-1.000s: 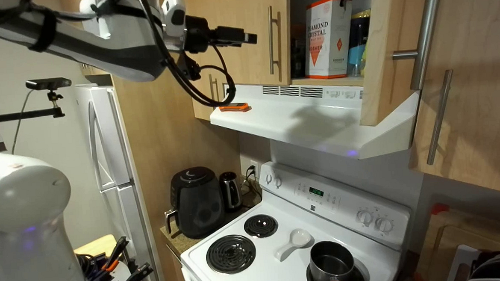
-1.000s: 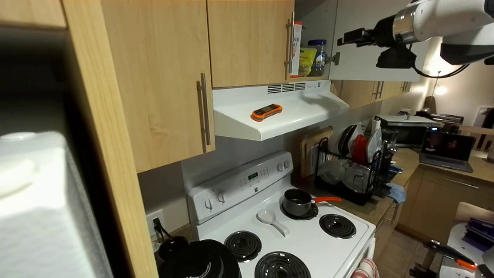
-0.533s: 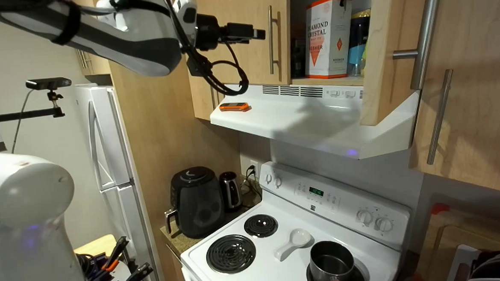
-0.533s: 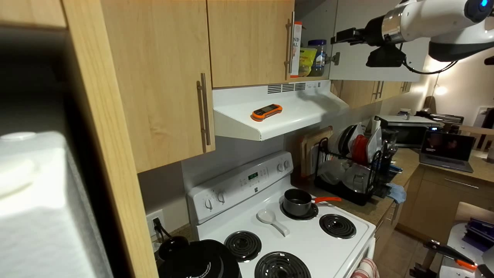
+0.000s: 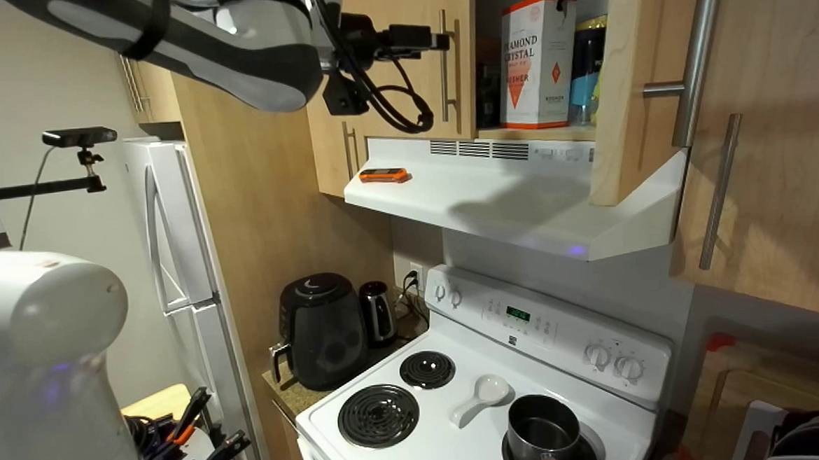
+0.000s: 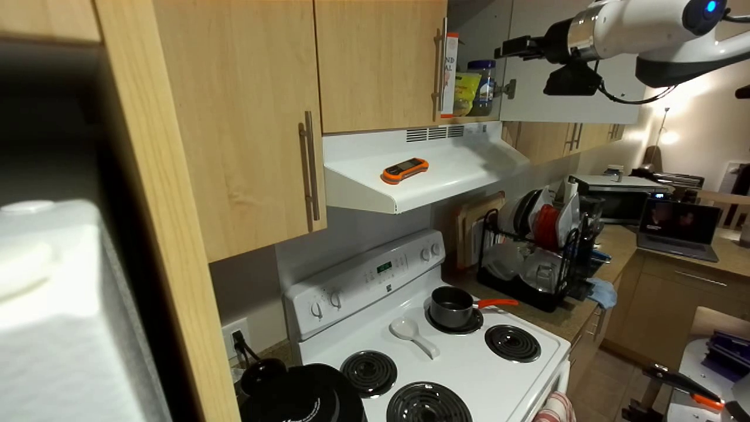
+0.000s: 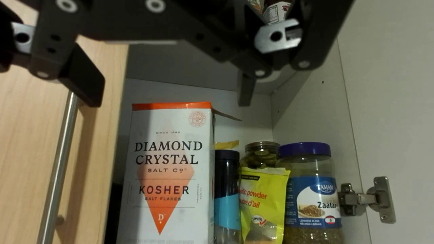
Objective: Open the right door of the top cabinet.
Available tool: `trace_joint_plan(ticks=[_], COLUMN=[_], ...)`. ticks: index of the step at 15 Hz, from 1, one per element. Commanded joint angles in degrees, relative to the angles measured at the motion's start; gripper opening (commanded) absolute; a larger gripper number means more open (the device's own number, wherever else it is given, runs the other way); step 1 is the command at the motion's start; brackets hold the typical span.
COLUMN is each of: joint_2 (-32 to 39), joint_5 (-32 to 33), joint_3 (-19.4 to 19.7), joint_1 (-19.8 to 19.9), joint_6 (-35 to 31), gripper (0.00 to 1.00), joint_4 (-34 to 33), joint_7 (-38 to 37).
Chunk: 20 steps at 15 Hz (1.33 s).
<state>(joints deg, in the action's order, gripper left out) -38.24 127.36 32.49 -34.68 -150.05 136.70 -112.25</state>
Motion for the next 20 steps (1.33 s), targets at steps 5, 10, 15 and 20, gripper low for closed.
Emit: trace_joint_plan(ticks=[5,10,15,20], joint_2=[2.25,5.02,3.48,3.72], joint_5=[6.85,8.18,6.63,6.63], joint_3=[5.20,4.31,4.55,4.36], joint_1=[-5.79,-3.37,-4.03,-3.84], joint_6=[-1.98,-4.98,-3.55,-3.55], gripper=[1.00,1.00,1.00,1.00], joint_4=[-4.23,-5.77,-4.44,-4.45], joint_7=[-7.86,-12.84,-9.19,-9.19])
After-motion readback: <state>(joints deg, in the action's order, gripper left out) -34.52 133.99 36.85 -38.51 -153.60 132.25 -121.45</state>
